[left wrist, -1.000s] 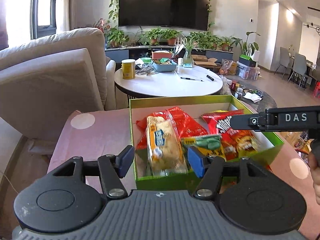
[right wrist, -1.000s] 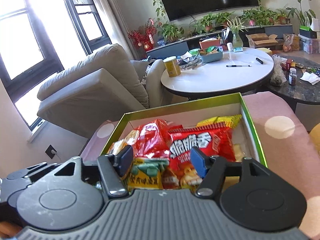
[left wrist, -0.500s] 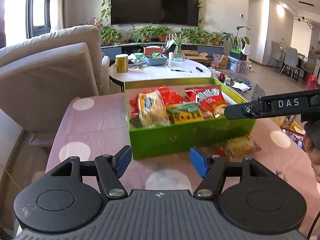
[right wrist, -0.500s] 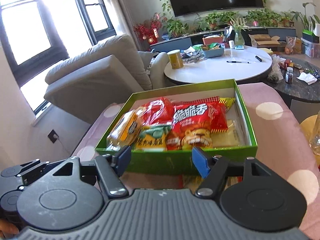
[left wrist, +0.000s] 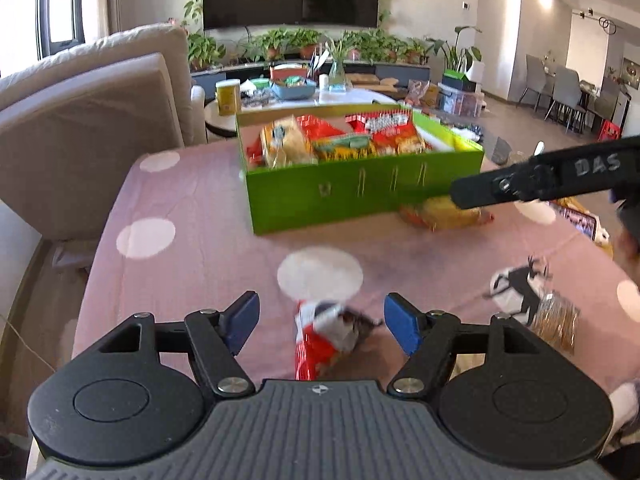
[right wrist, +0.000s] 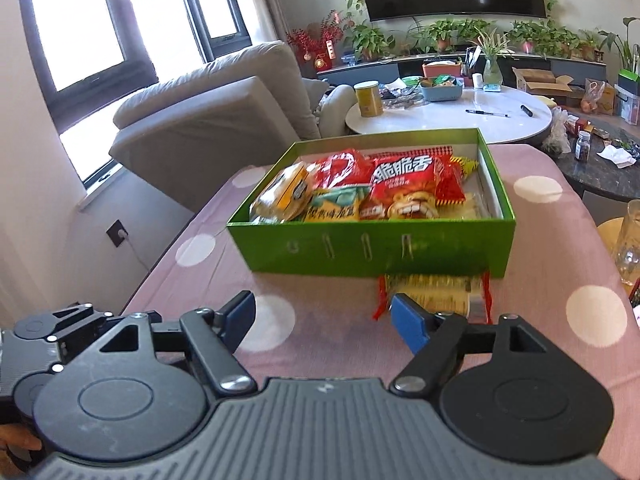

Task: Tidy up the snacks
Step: 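Raise the left tool from the box and grasp the red-and-white snack bag, then reach the right tool to the brown-and-clear packet and grasp it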

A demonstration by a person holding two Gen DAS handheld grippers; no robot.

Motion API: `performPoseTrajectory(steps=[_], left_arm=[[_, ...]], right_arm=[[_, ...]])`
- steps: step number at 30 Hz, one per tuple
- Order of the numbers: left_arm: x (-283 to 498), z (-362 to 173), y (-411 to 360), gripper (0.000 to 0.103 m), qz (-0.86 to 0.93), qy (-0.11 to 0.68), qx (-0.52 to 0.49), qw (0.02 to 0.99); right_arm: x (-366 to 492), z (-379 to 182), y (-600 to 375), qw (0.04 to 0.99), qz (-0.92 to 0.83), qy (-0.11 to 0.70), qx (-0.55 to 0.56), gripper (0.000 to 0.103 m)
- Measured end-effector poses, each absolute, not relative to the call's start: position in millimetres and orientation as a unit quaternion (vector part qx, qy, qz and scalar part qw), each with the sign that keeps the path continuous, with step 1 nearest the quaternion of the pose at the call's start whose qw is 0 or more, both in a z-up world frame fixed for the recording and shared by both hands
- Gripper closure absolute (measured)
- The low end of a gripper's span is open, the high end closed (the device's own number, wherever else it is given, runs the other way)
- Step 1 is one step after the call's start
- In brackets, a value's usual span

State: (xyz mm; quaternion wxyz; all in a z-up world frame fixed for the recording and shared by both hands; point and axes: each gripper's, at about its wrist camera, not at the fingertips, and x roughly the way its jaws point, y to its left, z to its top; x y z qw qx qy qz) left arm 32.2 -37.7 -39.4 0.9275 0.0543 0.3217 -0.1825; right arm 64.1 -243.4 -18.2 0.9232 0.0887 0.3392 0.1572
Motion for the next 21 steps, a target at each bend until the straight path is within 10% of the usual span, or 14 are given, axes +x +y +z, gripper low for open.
performPoseTrajectory(steps=[10, 21], left_arm=[[39, -59, -44, 0.064, -0.184, 0.342, 0.064, 0.919], [42, -62, -40, 0.068, -0.177, 0.347, 0.047, 0.92]], right_arm=[[31, -30, -226, 0.9, 0.227, 0.371, 0.008, 0.024], [-2, -63, -192, 0.847, 0.309, 0.412, -0.133, 0.013]])
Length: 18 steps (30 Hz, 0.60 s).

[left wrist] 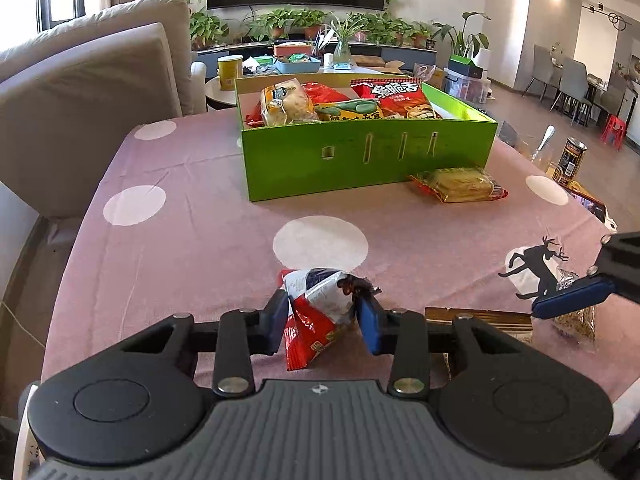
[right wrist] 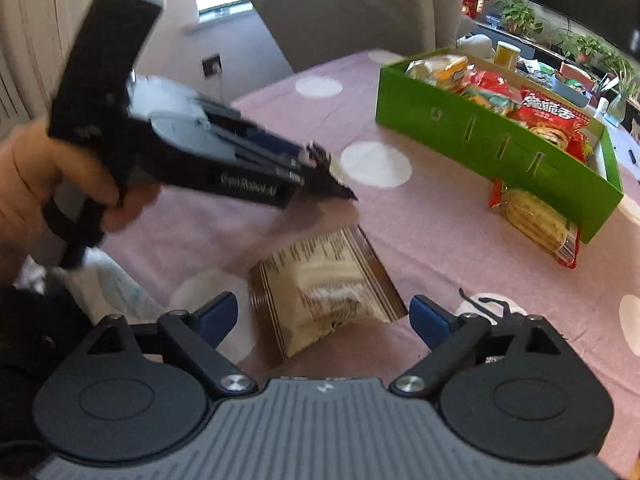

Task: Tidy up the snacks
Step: 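Reach the right tool to the brown-and-clear packet and grasp it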

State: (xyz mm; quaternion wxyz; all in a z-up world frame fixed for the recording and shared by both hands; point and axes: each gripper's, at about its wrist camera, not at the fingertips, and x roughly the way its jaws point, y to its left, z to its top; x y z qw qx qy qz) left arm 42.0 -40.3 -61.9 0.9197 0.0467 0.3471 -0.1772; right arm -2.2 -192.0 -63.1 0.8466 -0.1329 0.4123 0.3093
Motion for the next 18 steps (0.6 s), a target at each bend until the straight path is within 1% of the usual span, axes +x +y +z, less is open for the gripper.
performPoseTrajectory(steps=[2, 6, 11, 14, 15, 17, 18], left_arm=[[42, -63, -40, 0.068, -0.178, 0.348, 0.046, 0.919], [44, -65, -41, 0.067, -0.177, 0.352, 0.043, 0.918], [44, -66, -42, 0.066, -0.174, 0.353, 0.045, 0.918], [44, -66, -42, 0.066, -0.174, 0.354, 0.042, 0.918], [45, -67, -42, 0.065, -0.174, 0.355, 0.041, 0.918], [47, -67, -41, 0.06, -0.17, 0.359, 0.037, 0.917], [47, -68, -41, 0.052, -0.165, 0.361, 0.034, 0.917]], right_arm=[[3, -69, -191, 0.845, 0.297, 0.424, -0.131, 0.013], [12, -75, -196, 0.862, 0.249, 0.42, -0.137, 0.012], [33, -74, -215, 0.899, 0.149, 0.4, -0.098, 0.012], [38, -71, -228, 0.906, 0.131, 0.4, -0.057, 0.012], [38, -69, -231, 0.906, 0.133, 0.399, -0.043, 0.012], [35, -67, -235, 0.909, 0.13, 0.396, -0.028, 0.013], [34, -66, -235, 0.91, 0.126, 0.394, -0.026, 0.013]])
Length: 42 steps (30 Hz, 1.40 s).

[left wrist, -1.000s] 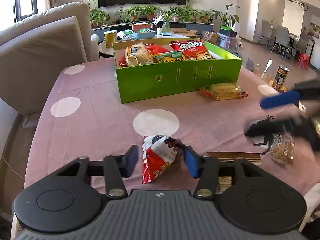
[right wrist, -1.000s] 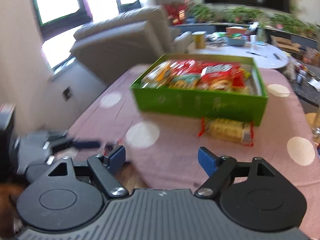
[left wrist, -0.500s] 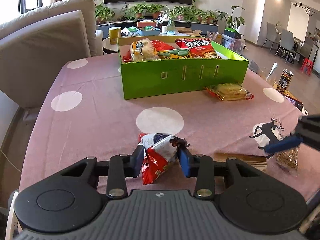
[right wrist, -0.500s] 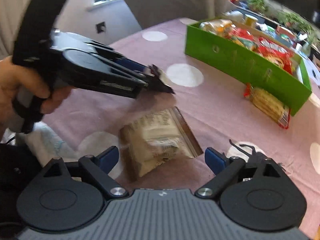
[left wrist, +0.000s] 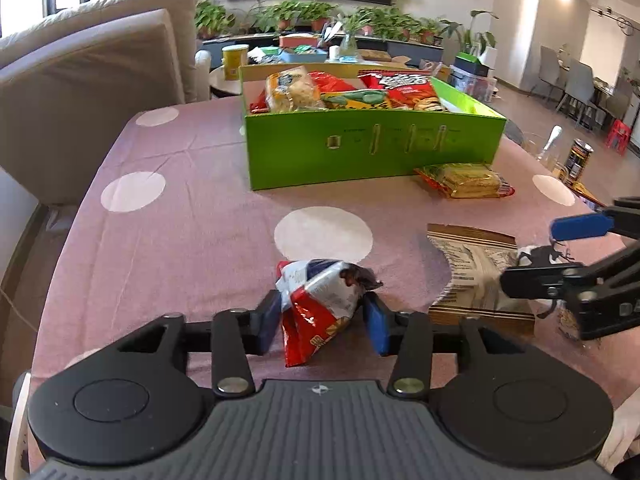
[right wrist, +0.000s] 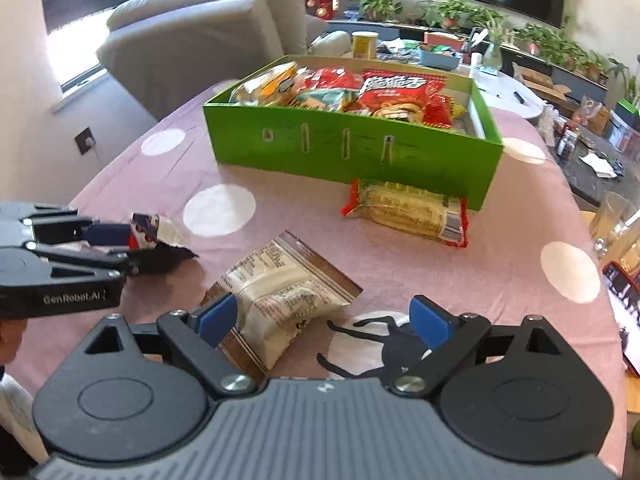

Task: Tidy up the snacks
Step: 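Reach the right tool to the brown-and-clear packet and grasp it, then lower the red-and-white bag into the box with left tool while right tool drops brown packet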

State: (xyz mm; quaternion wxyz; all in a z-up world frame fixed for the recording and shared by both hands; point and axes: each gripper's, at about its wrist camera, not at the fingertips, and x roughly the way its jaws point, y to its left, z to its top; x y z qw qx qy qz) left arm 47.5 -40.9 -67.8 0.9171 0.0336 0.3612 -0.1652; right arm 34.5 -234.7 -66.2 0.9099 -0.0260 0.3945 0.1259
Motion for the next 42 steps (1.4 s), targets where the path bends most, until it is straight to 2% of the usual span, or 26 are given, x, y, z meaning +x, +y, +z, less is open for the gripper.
performPoseTrajectory(steps=[1, 7, 8, 9, 13, 20, 35, 42], left_arm=[[49, -68, -40, 0.049, -0.159, 0.361, 0.03, 0.918], [53, -66, -42, 0.05, -0.157, 0.354, 0.033, 0.921], [54, -67, -43, 0.051, -0.156, 0.353, 0.036, 0.922], [55, -67, -43, 0.06, -0.157, 0.354, 0.034, 0.921], [55, -68, -39, 0.063, -0.16, 0.354, 0.027, 0.921], [48, -66, -24, 0.063, -0.145, 0.344, 0.01, 0.928], [41, -65, -6, 0.063, -0.144, 0.334, -0.017, 0.932], [38, -62, -10, 0.063, -0.147, 0.329, -0.013, 0.933]], right_arm=[[34, -65, -235, 0.91, 0.122, 0.394, -0.023, 0.013], [28, -50, -225, 0.898, 0.175, 0.405, 0.007, 0.013], [29, -51, -221, 0.896, 0.174, 0.408, 0.0, 0.013], [31, -54, -218, 0.894, 0.169, 0.414, -0.003, 0.013], [44, -65, -221, 0.881, 0.157, 0.445, 0.032, 0.013], [56, -67, -215, 0.877, 0.145, 0.452, 0.065, 0.013], [73, -76, -190, 0.894, 0.109, 0.434, 0.005, 0.013], [70, -72, -203, 0.899, 0.111, 0.423, 0.028, 0.014]])
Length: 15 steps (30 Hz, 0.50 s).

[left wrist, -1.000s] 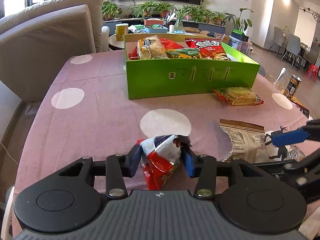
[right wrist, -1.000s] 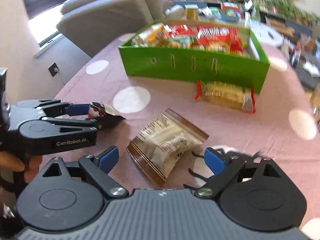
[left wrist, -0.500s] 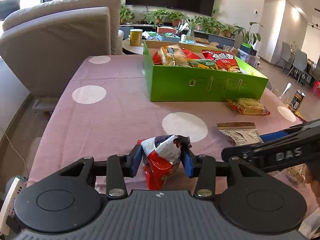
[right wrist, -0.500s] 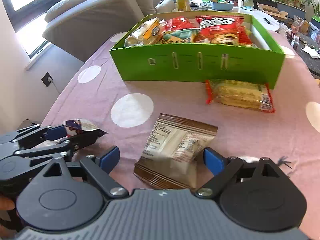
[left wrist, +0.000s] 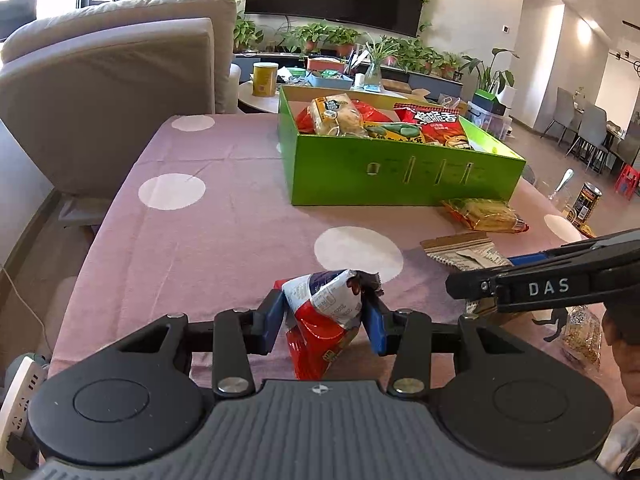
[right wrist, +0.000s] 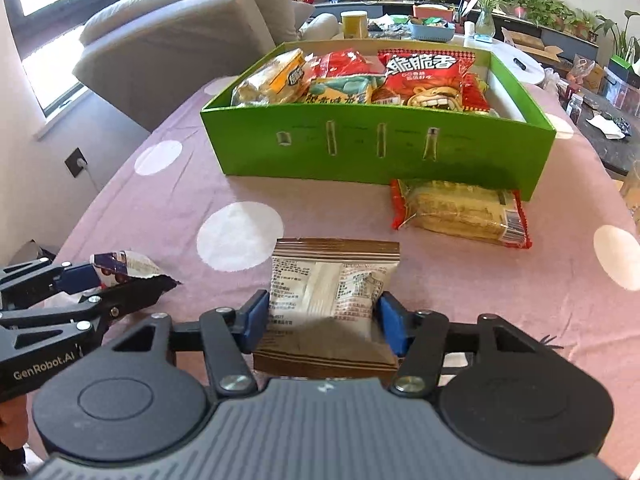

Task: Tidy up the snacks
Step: 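Lower the red-and-white bag into the box with left tool while right tool drops brown packet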

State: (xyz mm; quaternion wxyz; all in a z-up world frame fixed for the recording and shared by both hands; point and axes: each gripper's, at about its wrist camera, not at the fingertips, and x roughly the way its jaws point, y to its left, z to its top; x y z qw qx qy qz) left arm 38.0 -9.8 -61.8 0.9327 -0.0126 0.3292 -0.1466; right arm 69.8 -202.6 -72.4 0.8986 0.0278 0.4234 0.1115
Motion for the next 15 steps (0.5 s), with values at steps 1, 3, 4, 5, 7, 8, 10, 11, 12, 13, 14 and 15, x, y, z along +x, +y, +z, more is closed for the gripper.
performPoseTrajectory(steps=[1, 3, 4, 5, 7, 8, 10, 11, 12, 13, 14, 15], left_arm=[[38, -61, -11, 0.063, -0.146, 0.329, -0.012, 0.933], [37, -60, -12, 0.063, -0.146, 0.328, -0.011, 0.933], [37, -59, -13, 0.063, -0.146, 0.327, -0.011, 0.934], [37, -58, -14, 0.063, -0.146, 0.326, -0.011, 0.934], [37, -56, -16, 0.063, -0.146, 0.323, -0.01, 0.935], [37, -54, -17, 0.063, -0.146, 0.321, -0.009, 0.936], [37, -51, -21, 0.063, -0.148, 0.317, -0.006, 0.937], [38, -49, -22, 0.063, -0.149, 0.316, -0.005, 0.937], [39, -48, -24, 0.063, -0.15, 0.315, -0.004, 0.937], [40, -46, -26, 0.063, -0.151, 0.314, -0.003, 0.937], [41, -45, -28, 0.063, -0.153, 0.313, -0.001, 0.937], [43, -44, -30, 0.063, -0.153, 0.312, 0.001, 0.938]], right_arm=[[69, -71, -203, 0.9, 0.113, 0.421, 0.029, 0.014], [68, -68, -203, 0.902, 0.116, 0.414, 0.031, 0.014], [67, -66, -204, 0.904, 0.118, 0.41, 0.031, 0.014], [66, -64, -203, 0.906, 0.12, 0.406, 0.031, 0.014], [65, -60, -204, 0.909, 0.124, 0.397, 0.032, 0.014], [64, -57, -205, 0.91, 0.126, 0.393, 0.034, 0.014], [64, -53, -207, 0.913, 0.13, 0.386, 0.036, 0.014], [65, -52, -208, 0.914, 0.131, 0.382, 0.037, 0.014], [65, -49, -209, 0.915, 0.132, 0.378, 0.038, 0.014], [66, -48, -210, 0.917, 0.133, 0.375, 0.039, 0.014], [67, -46, -212, 0.918, 0.134, 0.371, 0.04, 0.014], [68, -44, -213, 0.919, 0.134, 0.368, 0.042, 0.014]])
